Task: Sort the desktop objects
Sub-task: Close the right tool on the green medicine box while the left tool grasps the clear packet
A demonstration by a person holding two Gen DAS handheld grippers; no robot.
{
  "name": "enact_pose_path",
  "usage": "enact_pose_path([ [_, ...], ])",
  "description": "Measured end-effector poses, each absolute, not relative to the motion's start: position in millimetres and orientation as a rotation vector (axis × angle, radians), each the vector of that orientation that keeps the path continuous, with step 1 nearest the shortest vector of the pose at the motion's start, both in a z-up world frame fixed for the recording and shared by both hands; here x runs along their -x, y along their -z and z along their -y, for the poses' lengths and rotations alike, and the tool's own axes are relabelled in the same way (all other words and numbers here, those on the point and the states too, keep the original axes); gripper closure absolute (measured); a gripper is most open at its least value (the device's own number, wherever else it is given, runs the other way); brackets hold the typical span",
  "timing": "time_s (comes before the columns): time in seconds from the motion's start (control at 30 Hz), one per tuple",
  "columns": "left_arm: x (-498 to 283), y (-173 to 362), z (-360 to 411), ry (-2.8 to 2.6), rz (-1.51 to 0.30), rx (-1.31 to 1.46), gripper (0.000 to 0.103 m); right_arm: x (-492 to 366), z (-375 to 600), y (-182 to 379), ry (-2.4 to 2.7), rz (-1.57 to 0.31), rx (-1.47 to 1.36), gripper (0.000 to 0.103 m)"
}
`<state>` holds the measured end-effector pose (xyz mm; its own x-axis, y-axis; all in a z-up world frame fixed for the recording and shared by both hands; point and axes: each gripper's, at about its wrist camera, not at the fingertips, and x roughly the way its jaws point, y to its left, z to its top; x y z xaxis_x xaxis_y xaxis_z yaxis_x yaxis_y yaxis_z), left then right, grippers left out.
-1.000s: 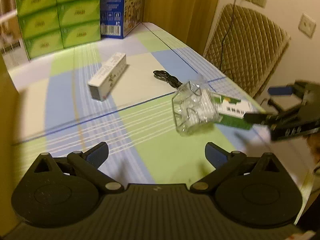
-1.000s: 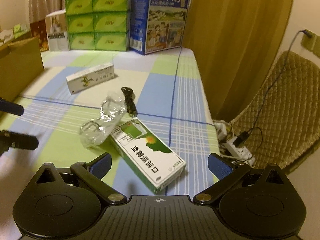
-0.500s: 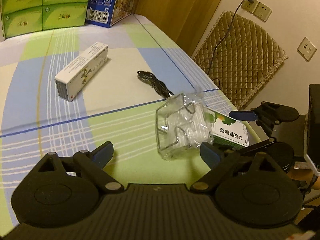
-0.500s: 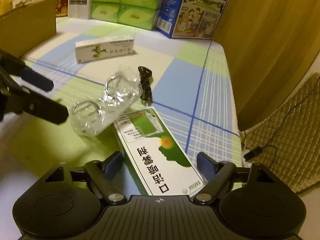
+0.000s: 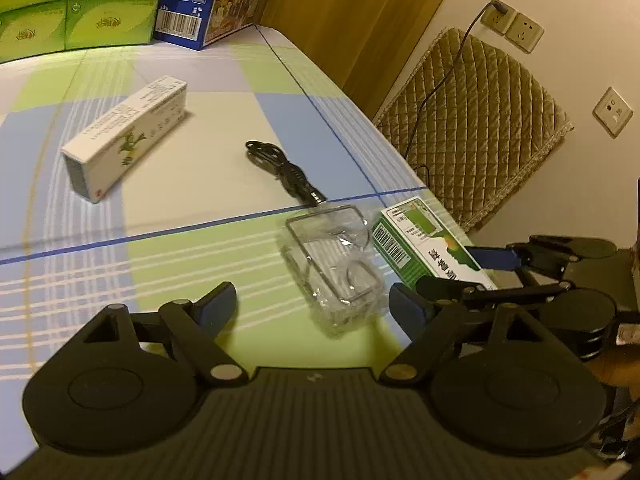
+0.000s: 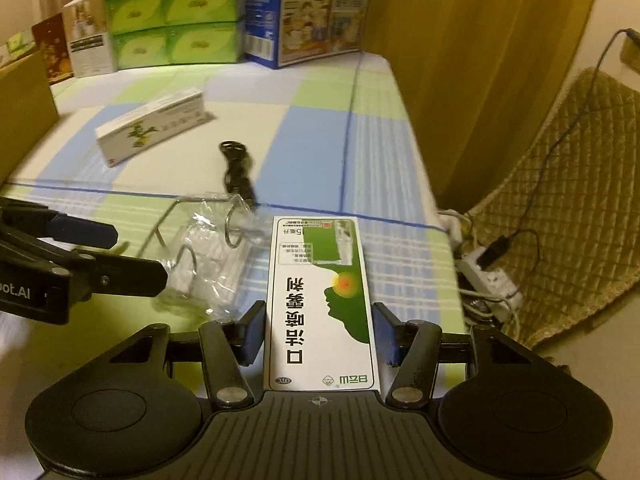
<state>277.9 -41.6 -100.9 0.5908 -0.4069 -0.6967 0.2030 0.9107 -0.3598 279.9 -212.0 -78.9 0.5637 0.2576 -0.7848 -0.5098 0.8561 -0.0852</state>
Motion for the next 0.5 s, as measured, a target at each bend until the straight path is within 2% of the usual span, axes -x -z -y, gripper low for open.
enact_pose_path([
  [0.23,-287.7,108.9,59.8,0.338,-0.856,0.237,0.029,-278.7,213.3,82.4,-0.469,-0.852,0.329,0.050],
  [0.3,-289.5,108.7,62.0,0.325,-0.849,0.222,0.043,-278.6,212.9,86.1,-0.478,-0.851,0.345,0.050],
  [0.37,-290.4,108.3,62.8,0.320,-0.851,0.189,0.048,-278.0,212.4,89.0,-0.488,-0.842,0.361,0.049],
  [0.4,-290.9,108.0,63.2,0.322,-0.856,0.162,0.056,-277.7,212.3,89.8,-0.492,-0.836,0.368,0.049],
  [0.5,-290.3,107.5,63.2,0.315,-0.866,0.109,0.071,-276.6,212.4,90.3,-0.499,-0.810,0.374,0.048],
])
